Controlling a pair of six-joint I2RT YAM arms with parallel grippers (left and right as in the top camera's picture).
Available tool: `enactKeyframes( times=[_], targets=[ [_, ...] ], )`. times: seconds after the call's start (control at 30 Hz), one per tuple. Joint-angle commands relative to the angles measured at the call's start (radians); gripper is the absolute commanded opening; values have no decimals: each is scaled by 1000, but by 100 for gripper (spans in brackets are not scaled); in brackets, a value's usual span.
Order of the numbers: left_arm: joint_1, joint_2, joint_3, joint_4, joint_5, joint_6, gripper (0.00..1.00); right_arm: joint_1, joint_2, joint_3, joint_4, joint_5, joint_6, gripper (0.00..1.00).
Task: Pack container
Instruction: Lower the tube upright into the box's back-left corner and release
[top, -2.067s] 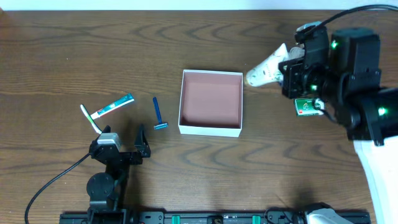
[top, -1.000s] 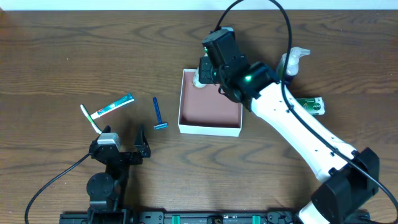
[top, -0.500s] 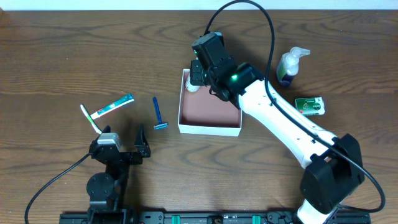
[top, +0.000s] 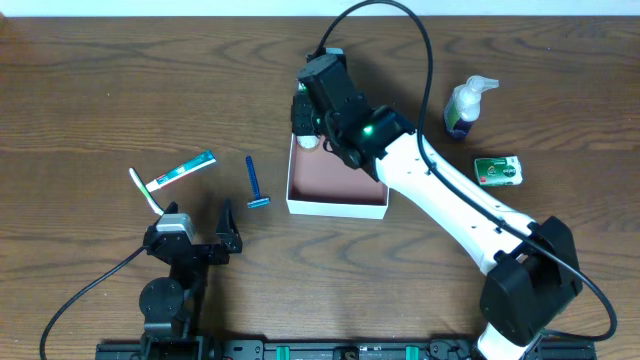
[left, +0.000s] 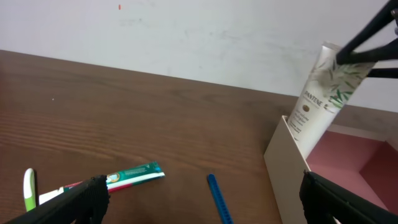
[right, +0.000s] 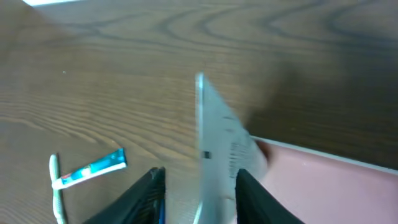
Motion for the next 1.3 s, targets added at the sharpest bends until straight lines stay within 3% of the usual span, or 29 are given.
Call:
enactKeyframes(
  times=[0.0,0.37,0.57,0.73,1.0,1.27],
  targets=[
    [5,-1,-18,-34,12,2,98,30,-8,19,23,-6,3,41],
    [5,-1,-18,-34,12,2,98,54,-8,19,9,-11,105,31],
    [5,-1,-18,-34,12,2,98,49,-9,19,2,19,96,36],
    [5,-1,-18,-34,12,2,98,37,-9,19,2,23,-6,46],
    [5,-1,-18,-34,12,2,98,16,-9,19,14,23,-194,46],
    [5,-1,-18,-34,12,2,98,11,-8,19,44,19,-295,45]
  ],
)
